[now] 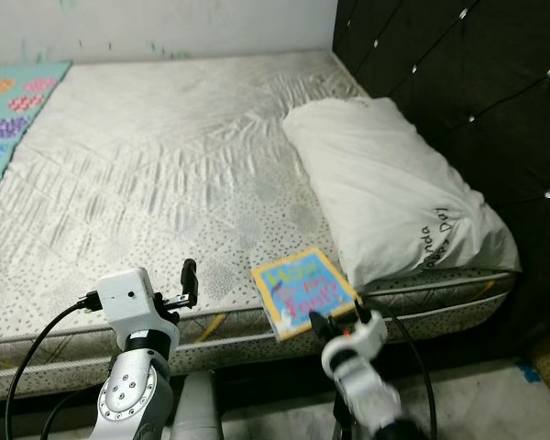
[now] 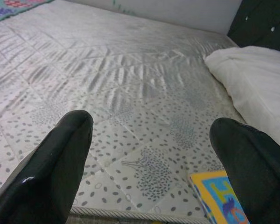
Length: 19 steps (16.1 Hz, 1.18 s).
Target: Clean up the room
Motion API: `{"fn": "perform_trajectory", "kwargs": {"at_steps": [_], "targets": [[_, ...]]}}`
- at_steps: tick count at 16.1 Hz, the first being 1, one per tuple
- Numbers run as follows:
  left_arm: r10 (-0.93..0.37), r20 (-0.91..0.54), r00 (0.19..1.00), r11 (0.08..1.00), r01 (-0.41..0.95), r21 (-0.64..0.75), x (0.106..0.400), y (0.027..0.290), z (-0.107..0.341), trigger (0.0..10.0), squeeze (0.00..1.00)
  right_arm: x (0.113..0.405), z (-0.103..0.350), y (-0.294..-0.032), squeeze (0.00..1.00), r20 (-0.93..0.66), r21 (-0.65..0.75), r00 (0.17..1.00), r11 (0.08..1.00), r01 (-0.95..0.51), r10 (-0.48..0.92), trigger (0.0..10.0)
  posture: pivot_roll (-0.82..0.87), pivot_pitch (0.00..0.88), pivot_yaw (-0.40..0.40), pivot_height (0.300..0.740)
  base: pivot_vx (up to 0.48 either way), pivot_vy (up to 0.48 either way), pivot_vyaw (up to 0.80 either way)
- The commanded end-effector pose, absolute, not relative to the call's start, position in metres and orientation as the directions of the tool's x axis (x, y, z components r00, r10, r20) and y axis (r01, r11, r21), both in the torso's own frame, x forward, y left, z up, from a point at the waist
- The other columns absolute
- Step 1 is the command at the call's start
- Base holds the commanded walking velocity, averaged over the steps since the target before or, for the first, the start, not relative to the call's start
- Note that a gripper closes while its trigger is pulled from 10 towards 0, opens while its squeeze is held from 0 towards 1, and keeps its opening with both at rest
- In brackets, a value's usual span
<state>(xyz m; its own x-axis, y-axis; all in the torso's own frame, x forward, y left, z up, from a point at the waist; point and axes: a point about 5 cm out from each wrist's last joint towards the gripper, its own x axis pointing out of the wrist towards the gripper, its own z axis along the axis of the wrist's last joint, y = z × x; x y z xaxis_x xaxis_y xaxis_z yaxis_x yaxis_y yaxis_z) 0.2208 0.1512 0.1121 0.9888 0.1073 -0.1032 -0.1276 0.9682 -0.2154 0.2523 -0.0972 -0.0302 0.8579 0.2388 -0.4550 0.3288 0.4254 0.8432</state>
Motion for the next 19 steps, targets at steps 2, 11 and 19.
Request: {"fn": "perform_trajectory", "kwargs": {"at_steps": [2,11,19], "targets": [[0.119,-0.092,0.989,0.959,-0.139,-0.246,0.2205,0.1477,0.1153,10.0,0.00,0.3116,0.1037,0.0488,0.00,-0.176,0.958,0.843,0.284,0.028,0.508,10.0,0.26,0.038,0.023,0.587,0.000,0.000,0.00],[0.119,-0.092,0.989,0.959,-0.139,-0.246,0.2205,0.1477,0.1153,10.0,0.00,0.3116,0.1037,0.0488,0.00,-0.176,0.958,0.843,0.284,0.028,0.508,10.0,0.26,0.038,0.023,0.587,0.000,0.000,0.00],[0.120,-0.094,0.988,0.960,-0.139,-0.242,0.2196,0.1478,0.1152,10.0,0.00,0.3173,0.1048,0.0471,0.00,-0.135,0.958,0.859,0.288,-0.016,0.494,10.0,0.26,0.000,0.000,0.587,0.000,0.000,0.00]]}}
